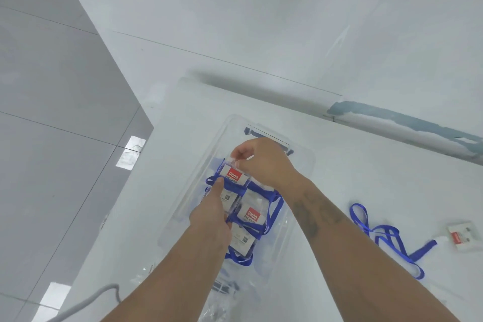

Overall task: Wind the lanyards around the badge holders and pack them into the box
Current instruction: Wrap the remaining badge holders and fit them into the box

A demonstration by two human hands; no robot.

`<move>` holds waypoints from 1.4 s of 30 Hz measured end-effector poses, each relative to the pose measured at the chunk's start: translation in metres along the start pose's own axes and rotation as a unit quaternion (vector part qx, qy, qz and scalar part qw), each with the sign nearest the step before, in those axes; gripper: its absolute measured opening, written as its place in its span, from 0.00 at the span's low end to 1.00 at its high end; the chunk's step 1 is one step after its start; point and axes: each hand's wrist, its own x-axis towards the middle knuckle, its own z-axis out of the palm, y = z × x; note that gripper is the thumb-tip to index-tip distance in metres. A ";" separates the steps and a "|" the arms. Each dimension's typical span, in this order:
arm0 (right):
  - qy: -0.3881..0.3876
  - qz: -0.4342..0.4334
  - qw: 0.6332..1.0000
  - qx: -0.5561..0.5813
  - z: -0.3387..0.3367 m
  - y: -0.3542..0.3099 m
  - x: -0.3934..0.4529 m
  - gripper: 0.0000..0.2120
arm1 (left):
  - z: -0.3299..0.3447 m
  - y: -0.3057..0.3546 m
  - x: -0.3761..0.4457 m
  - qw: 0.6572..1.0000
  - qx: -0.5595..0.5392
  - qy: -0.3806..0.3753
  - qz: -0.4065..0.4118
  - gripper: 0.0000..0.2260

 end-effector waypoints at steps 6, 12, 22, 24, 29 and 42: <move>0.053 0.003 0.993 -0.109 0.019 -0.003 0.010 0.12 | 0.012 0.000 0.025 0.997 0.023 0.070 -0.004 0.19; 0.064 0.033 0.986 -0.152 0.034 0.008 0.016 0.14 | 0.016 0.002 0.044 0.996 0.029 0.086 -0.005 0.23; 0.059 0.050 0.989 -0.129 0.033 0.012 0.017 0.15 | 0.014 0.001 0.049 0.995 0.056 0.081 -0.012 0.24; 0.048 0.044 0.988 -0.137 0.028 0.010 0.014 0.16 | 0.012 0.000 0.044 0.996 0.049 0.074 -0.007 0.23; 0.038 0.036 0.989 -0.139 0.015 0.003 0.005 0.18 | 0.011 0.005 0.023 0.996 0.064 0.064 0.010 0.25; 0.114 0.023 0.991 -0.061 -0.020 -0.011 -0.043 0.15 | -0.010 0.012 -0.075 0.996 0.057 -0.065 0.010 0.11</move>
